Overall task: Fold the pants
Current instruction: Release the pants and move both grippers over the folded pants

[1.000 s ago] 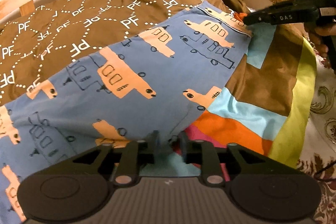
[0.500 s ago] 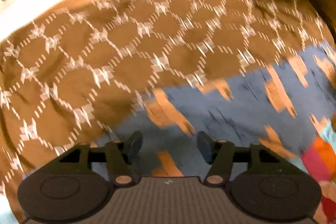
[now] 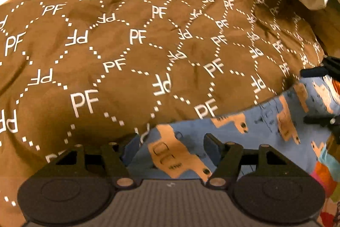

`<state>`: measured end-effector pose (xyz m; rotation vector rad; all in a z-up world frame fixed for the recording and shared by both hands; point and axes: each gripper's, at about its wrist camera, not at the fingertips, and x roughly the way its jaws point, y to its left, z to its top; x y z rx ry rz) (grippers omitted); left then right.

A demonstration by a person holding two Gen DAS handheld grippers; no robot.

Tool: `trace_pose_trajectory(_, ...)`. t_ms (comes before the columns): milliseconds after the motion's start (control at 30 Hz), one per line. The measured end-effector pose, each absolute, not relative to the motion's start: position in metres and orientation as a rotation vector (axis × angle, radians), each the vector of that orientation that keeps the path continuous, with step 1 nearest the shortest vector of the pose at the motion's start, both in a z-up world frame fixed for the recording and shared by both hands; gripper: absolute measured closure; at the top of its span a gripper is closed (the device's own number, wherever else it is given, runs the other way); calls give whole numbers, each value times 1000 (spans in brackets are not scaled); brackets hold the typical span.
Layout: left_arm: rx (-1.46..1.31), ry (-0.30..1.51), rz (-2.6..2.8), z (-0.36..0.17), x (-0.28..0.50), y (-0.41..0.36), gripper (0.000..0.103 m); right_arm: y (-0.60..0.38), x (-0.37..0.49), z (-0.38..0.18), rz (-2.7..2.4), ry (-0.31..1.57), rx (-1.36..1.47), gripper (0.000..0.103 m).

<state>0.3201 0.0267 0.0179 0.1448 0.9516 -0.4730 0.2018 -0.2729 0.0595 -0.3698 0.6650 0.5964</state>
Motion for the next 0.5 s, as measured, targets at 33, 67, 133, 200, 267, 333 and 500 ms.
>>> trace_pose_trajectory(33, 131, 948, -470, 17, 323, 28, 34, -266, 210, 58, 609, 667, -369, 14)
trace_pose_trajectory(67, 120, 952, -471, 16, 327, 29, 39, -260, 218, 56, 626, 670, -366, 15)
trace_pose_trajectory(133, 115, 976, -463, 12, 335, 28, 51, -248, 234, 54, 660, 681, -360, 19)
trace_pose_trajectory(200, 136, 1001, -455, 7, 341, 26, 63, -238, 243, 50, 684, 693, -360, 31)
trace_pose_trajectory(267, 156, 1015, -459, 5, 343, 24, 63, -231, 250, 47, 700, 695, -366, 44)
trace_pose_trajectory(333, 173, 1023, -463, 4, 344, 23, 63, -225, 252, 44, 739, 707, -375, 54)
trace_pose_trajectory(500, 208, 1011, -440, 3, 342, 17, 86, -211, 249, 35, 804, 727, -456, 60)
